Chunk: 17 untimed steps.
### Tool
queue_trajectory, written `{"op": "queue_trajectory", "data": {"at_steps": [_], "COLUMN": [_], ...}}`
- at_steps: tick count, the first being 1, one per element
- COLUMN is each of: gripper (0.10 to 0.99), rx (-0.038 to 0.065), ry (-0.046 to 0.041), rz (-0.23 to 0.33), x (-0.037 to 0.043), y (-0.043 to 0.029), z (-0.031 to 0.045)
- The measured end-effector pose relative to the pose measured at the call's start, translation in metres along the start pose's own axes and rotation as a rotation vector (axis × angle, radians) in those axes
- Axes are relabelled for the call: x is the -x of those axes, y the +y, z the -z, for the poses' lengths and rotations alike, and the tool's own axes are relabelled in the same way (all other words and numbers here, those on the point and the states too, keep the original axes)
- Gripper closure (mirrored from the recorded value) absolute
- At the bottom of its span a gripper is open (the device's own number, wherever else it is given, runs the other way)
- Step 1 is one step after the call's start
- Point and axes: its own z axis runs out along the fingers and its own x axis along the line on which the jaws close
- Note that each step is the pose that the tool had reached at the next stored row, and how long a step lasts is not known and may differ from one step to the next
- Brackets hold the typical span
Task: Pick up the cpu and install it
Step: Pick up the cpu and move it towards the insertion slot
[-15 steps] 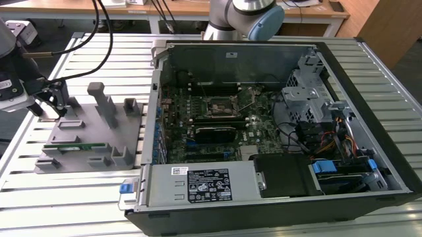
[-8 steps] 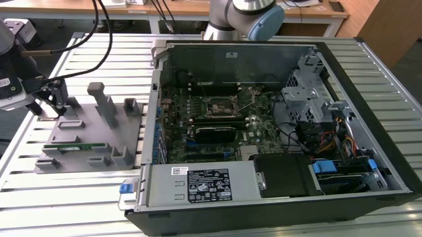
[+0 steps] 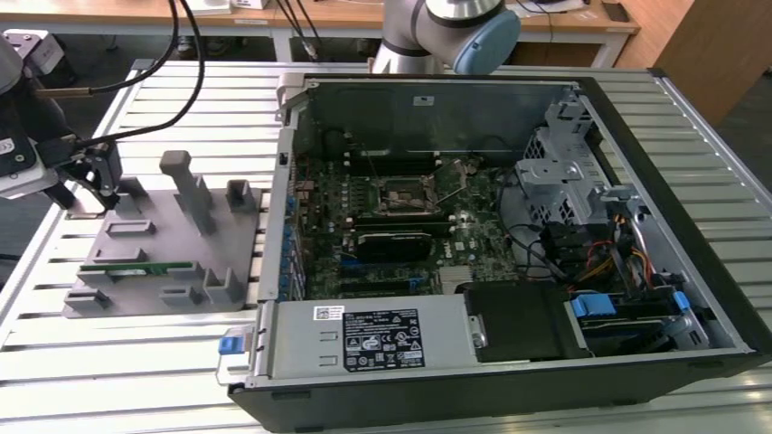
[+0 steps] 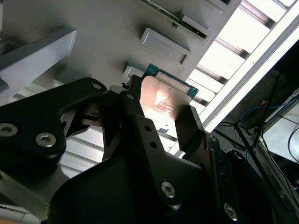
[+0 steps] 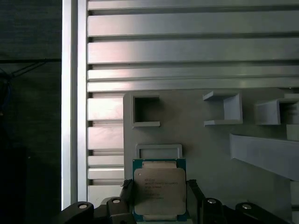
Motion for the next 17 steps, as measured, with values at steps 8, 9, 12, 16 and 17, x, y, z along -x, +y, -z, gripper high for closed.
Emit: {"op": "queue_trajectory", "data": {"at_steps": [8,9,12,16,17], "gripper": [0.549,0.549,0.549,0.549,0.549], "rx": [0.000,0.000,0.000,0.000,0.000], "ry": [0.0000,0.0000,0.0000,0.0000,0.0000], "rz": [0.000,0.000,0.000,0.000,0.000], "x": [-0.0004,-0.0004,-0.0004,-0.0005,-0.0005], "y": [0.0006,0.0007,0.0008,0.0012,0.0013], "z": [0.0086,0.0095,0.0119,0.0168,0.0180]}}
